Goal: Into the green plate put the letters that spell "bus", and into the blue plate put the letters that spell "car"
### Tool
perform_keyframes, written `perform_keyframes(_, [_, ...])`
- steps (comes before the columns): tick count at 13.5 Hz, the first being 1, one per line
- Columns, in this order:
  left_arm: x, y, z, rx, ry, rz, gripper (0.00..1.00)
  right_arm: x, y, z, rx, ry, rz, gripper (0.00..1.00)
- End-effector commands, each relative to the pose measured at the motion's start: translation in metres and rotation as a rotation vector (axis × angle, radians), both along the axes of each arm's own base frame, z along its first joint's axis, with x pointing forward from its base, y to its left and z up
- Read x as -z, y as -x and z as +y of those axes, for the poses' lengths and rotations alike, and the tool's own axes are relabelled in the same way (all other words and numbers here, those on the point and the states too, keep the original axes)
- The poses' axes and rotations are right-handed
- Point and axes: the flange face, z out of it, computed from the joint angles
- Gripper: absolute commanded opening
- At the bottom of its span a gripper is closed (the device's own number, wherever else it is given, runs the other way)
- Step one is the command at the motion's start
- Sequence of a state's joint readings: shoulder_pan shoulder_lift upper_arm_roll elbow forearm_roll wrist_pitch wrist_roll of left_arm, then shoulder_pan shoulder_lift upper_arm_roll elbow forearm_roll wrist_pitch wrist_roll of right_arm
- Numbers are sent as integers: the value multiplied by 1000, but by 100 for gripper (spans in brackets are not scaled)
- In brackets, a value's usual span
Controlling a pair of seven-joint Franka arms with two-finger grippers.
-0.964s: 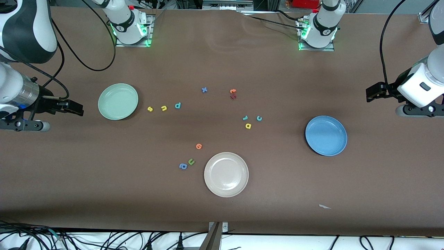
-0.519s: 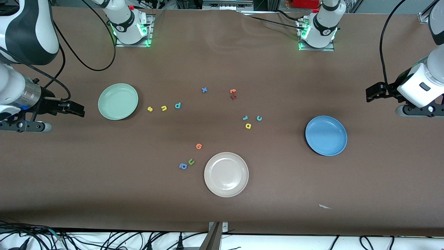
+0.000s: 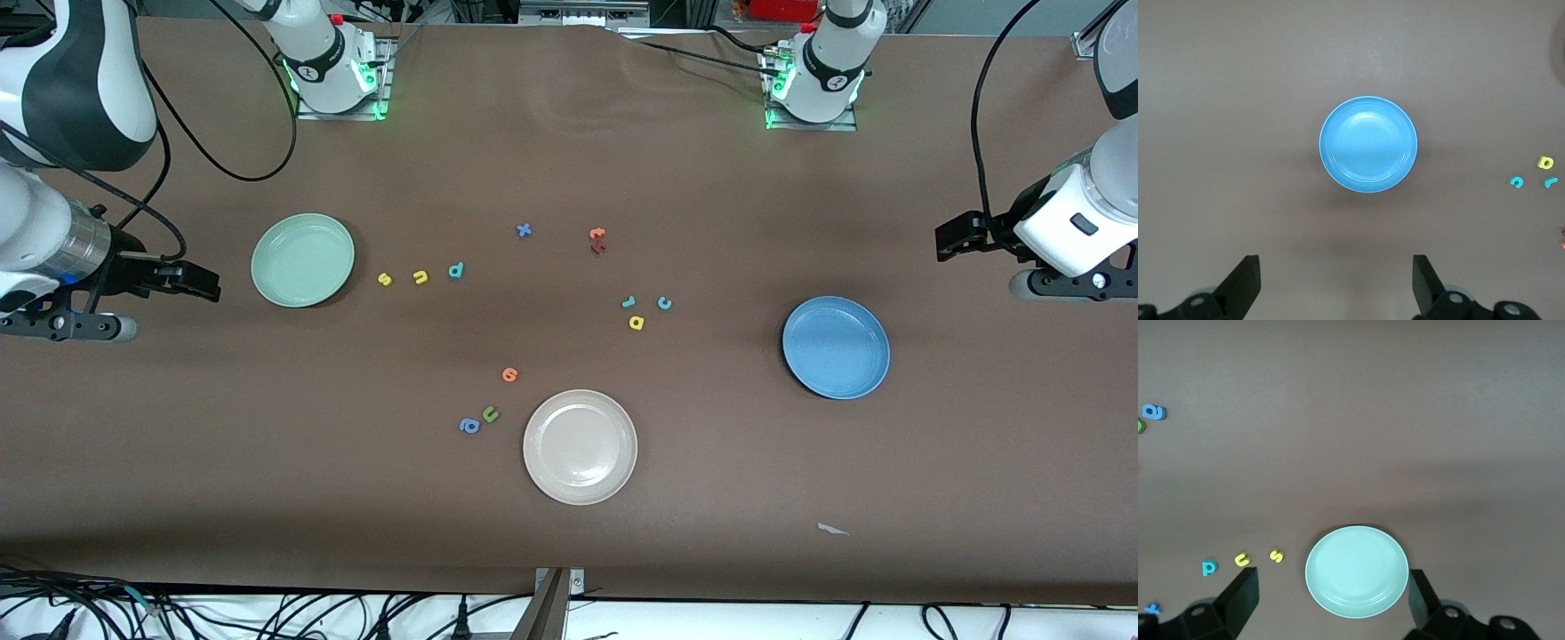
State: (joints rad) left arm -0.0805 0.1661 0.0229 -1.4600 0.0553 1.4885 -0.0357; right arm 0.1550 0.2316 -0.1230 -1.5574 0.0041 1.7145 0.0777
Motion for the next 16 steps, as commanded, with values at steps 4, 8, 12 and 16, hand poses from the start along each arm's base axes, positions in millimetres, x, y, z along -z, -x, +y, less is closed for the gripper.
perform_keyframes(4, [-3,5,-1,-1,19,-6,100,1,3,3,11,-6,-5,99])
perform_keyframes(8, [-2,5,-1,-1,19,-5,100,2,3,3,11,-6,-4,99])
perform_keyframes(12, [-2,5,-1,-1,19,-3,100,2,3,3,13,-6,-2,99])
perform_keyframes(16, [7,2,-6,-11,22,12,100,15,8,34,59,-9,10,99])
